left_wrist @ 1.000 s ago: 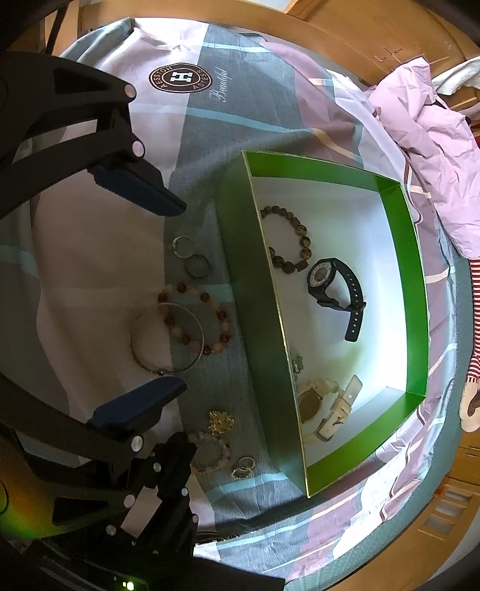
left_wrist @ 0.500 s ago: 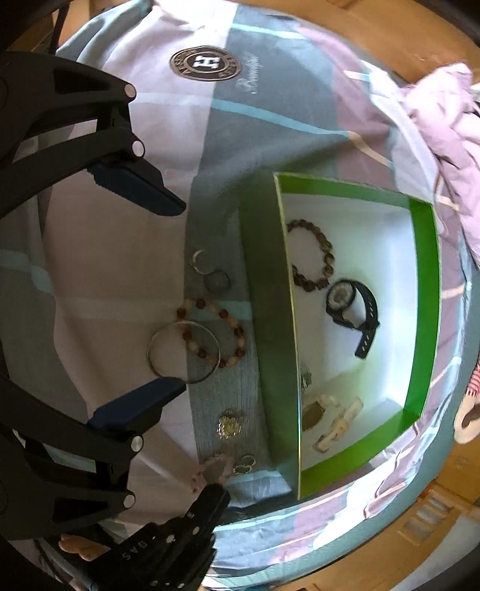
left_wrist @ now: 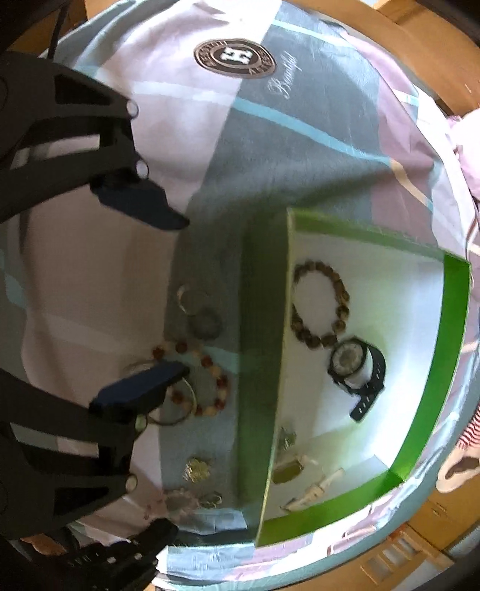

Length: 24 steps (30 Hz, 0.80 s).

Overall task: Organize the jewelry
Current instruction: 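Grasp the red-and-white bead bracelet with the left tool while the right tool grips a small silver item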

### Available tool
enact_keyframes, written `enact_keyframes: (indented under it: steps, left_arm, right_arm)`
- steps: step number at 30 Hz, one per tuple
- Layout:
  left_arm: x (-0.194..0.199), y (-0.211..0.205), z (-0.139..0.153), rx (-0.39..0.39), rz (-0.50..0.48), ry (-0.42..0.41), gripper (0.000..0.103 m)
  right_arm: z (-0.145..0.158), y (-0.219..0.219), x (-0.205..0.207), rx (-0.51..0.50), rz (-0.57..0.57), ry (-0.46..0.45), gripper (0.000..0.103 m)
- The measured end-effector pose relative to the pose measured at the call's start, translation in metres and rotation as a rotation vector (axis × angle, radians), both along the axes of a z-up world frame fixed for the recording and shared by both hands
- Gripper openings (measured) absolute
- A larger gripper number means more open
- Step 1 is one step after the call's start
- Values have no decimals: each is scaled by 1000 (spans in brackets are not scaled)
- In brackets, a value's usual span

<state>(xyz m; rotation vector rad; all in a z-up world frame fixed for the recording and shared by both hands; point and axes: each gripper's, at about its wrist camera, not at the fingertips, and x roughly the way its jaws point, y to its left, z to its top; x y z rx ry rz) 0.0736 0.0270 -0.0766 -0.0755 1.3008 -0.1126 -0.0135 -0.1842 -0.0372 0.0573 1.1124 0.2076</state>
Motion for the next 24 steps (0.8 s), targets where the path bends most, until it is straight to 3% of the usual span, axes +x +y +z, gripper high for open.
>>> enact_keyframes:
  steps: [5, 13, 24]
  left_arm:
    - [9, -18, 0, -38, -53, -33, 59]
    - [30, -31, -24, -23, -56, -25, 53]
    - [26, -70, -24, 173, -195, -118, 59]
  right_arm:
    - [-1, 2, 0, -3, 5, 3, 8]
    - [-8, 5, 1, -15, 17, 23, 8]
    - [-14, 8, 4, -24, 21, 41, 8]
